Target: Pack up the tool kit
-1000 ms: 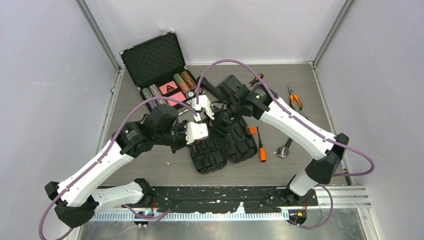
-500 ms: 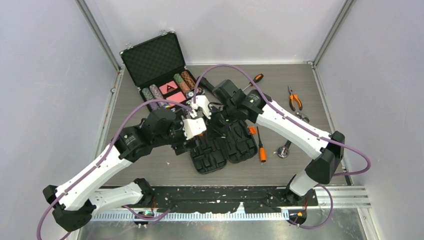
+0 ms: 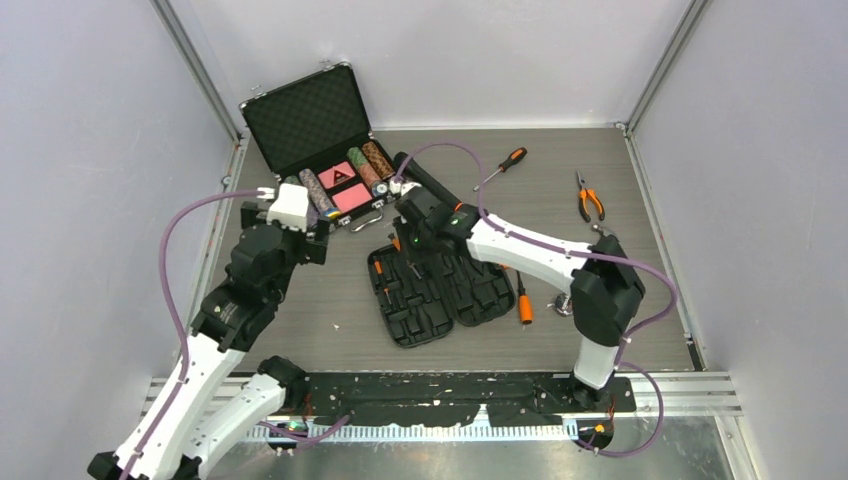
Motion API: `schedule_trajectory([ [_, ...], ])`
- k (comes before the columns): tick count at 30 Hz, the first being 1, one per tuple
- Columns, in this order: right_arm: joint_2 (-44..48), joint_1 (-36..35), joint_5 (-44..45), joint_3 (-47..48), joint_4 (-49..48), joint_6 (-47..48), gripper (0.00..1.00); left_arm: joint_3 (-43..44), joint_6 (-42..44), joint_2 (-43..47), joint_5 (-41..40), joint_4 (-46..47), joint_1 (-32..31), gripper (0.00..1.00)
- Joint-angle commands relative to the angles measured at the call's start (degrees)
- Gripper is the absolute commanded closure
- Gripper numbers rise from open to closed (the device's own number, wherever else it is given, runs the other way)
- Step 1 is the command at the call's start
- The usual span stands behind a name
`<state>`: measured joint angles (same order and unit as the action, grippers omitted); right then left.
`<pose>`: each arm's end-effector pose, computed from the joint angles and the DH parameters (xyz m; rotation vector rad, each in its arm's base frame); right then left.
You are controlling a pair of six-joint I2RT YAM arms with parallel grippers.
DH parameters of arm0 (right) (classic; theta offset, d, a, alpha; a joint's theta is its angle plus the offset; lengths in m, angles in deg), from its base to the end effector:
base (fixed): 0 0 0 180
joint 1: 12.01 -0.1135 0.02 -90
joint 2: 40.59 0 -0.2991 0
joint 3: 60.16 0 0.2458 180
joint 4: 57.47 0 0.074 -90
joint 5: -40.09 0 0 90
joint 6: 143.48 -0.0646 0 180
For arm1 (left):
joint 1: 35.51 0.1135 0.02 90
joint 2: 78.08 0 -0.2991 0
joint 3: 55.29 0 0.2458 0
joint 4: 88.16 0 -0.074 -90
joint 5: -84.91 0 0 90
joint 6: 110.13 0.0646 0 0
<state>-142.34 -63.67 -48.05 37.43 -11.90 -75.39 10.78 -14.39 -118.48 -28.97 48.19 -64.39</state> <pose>0.2595 0.3247 0.2828 -0.6302 2.4307 0.5186 0.1355 -0.0449 0.3728 0.2770 1.8377 0.1128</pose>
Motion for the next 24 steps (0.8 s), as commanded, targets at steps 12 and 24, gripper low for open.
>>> schedule_trajectory([
  [12,-8.7,-4.0,9.8,-4.2,-16.0,-14.0,0.95,-8.1,-4.5,4.3,-13.6,13.1,3.6,0.01],
  [24,-12.6,-4.1,10.1,-4.1,-14.4,-14.2,0.95,-8.7,-3.5,4.9,-12.5,13.9,3.6,0.00],
])
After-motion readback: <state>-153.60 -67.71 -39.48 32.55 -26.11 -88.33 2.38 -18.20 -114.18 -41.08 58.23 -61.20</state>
